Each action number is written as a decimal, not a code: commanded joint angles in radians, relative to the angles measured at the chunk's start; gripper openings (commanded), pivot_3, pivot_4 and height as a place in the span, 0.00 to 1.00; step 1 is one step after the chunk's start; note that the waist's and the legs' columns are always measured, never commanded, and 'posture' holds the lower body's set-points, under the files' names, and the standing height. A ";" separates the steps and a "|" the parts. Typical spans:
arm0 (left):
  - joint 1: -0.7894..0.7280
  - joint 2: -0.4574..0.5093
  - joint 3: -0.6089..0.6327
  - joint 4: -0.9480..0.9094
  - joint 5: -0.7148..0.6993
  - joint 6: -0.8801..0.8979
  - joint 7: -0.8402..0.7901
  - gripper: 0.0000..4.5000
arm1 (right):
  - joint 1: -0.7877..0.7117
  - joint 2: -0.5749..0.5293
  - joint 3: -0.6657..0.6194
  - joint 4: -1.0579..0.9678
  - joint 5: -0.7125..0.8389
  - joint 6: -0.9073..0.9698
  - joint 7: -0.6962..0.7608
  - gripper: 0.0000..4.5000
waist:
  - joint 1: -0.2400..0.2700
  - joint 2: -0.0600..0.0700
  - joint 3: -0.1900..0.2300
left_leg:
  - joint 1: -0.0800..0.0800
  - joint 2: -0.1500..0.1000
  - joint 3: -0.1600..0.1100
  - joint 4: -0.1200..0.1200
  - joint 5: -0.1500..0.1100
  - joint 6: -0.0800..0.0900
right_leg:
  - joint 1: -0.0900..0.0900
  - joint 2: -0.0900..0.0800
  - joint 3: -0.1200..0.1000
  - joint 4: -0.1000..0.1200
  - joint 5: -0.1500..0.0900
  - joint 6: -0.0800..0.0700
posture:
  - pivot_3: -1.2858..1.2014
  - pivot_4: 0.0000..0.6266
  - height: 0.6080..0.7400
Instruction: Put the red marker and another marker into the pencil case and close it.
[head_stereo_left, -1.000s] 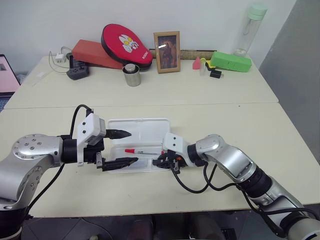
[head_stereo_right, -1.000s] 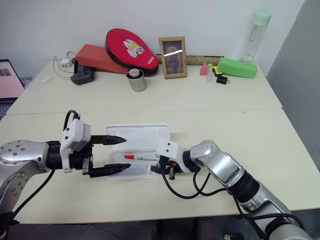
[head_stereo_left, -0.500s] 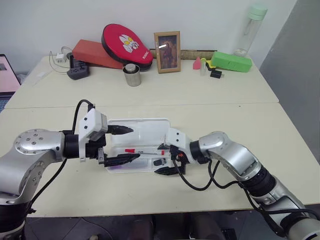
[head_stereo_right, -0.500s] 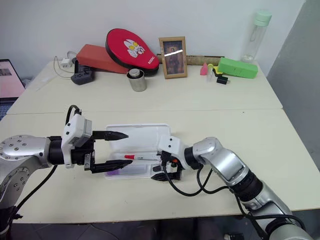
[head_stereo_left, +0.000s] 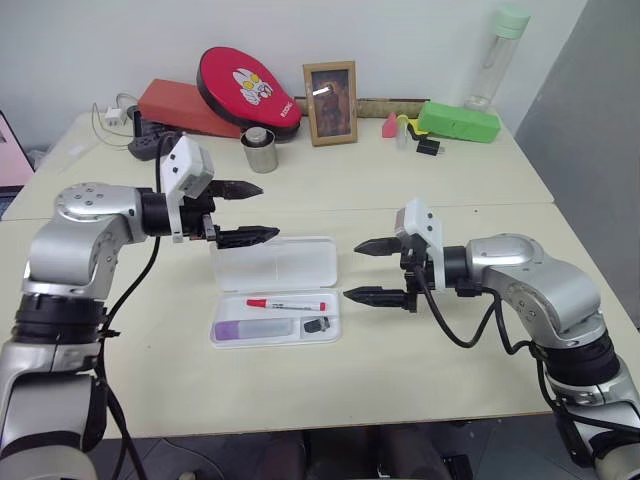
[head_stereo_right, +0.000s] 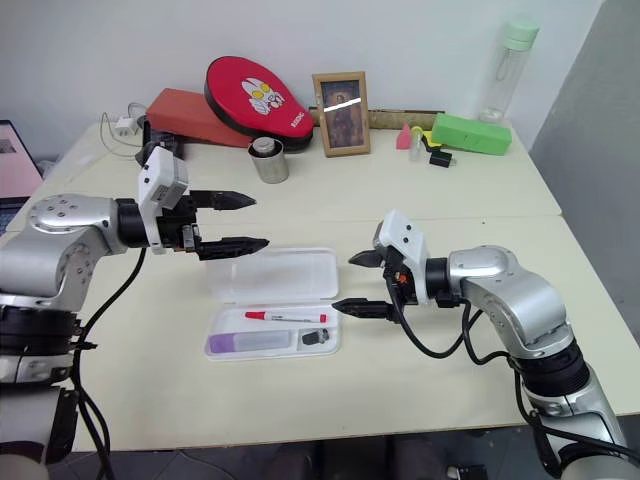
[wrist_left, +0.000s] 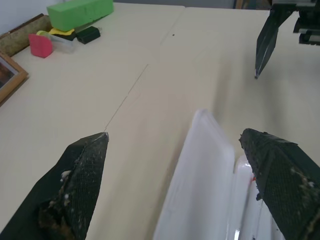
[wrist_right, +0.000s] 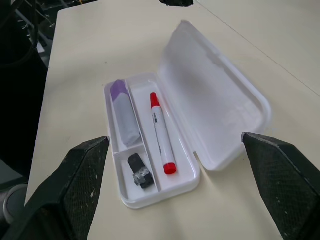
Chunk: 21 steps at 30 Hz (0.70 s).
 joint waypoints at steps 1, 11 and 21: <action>-0.160 -0.051 -0.050 0.247 0.097 -0.134 -0.071 1.00 | 0.002 -0.020 -0.107 -0.049 0.048 -0.007 -0.035 0.99 | 0.003 0.000 0.000 | 0.000 0.000 0.000 0.000 0.000 0.000 | 0.000 0.000 0.000 0.000 0.000 0.000 | 0.52 0.24 1.00; -0.351 -0.137 -0.098 0.668 0.263 -0.353 -0.123 1.00 | 0.019 -0.052 -0.192 -0.114 0.120 0.008 -0.088 0.99 | -0.002 0.000 0.000 | -0.001 0.000 0.000 0.000 0.000 0.000 | -0.002 0.000 0.000 0.000 0.000 0.000 | 0.52 0.24 1.00; -0.400 -0.162 -0.063 0.780 0.297 -0.400 -0.134 1.00 | 0.026 -0.084 -0.189 -0.123 0.152 -0.001 -0.114 0.44 | 0.000 0.000 0.000 | -0.002 0.000 0.000 0.001 0.000 0.000 | -0.002 0.000 0.000 0.000 0.000 0.000 | 0.52 0.24 1.00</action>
